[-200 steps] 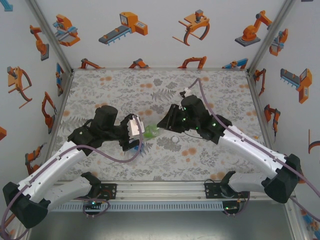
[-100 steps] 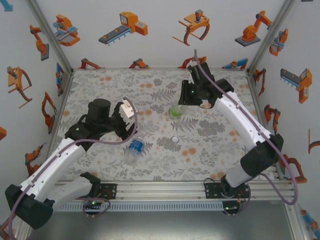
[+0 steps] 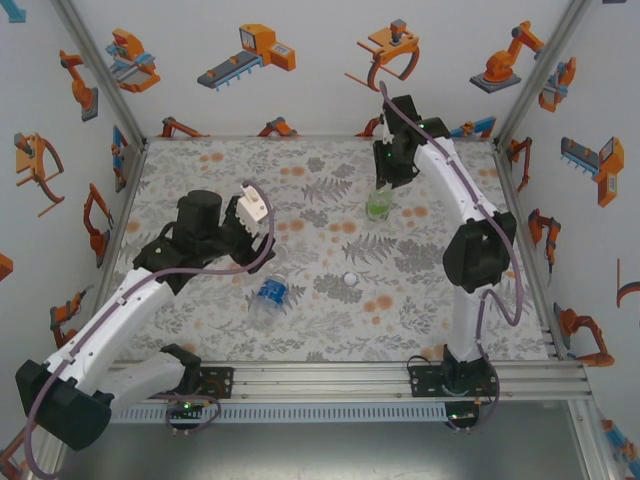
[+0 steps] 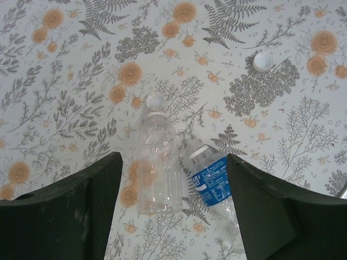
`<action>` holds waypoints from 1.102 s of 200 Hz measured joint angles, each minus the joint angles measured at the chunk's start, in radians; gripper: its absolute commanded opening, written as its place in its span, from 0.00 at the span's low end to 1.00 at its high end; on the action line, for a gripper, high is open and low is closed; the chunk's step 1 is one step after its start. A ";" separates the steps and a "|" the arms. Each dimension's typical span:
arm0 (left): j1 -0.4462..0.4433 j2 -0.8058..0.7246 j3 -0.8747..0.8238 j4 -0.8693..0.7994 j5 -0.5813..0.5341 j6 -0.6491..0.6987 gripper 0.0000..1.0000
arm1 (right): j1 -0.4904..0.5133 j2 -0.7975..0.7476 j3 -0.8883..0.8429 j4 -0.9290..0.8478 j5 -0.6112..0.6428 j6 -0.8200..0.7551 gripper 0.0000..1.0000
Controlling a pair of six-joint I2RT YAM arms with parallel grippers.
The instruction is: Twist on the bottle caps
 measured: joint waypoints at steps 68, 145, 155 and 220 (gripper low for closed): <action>0.005 0.043 0.000 0.001 0.021 0.001 0.70 | -0.018 0.099 0.092 -0.002 0.027 -0.018 0.10; 0.005 0.061 0.000 0.006 0.054 0.007 0.70 | -0.019 0.121 0.101 -0.003 0.033 -0.021 0.39; 0.005 0.061 0.000 0.006 0.055 0.008 0.70 | -0.019 0.121 0.101 -0.003 0.033 -0.022 0.42; 0.005 0.062 0.000 0.006 0.072 0.008 0.70 | -0.019 0.120 0.101 -0.004 0.034 -0.021 0.46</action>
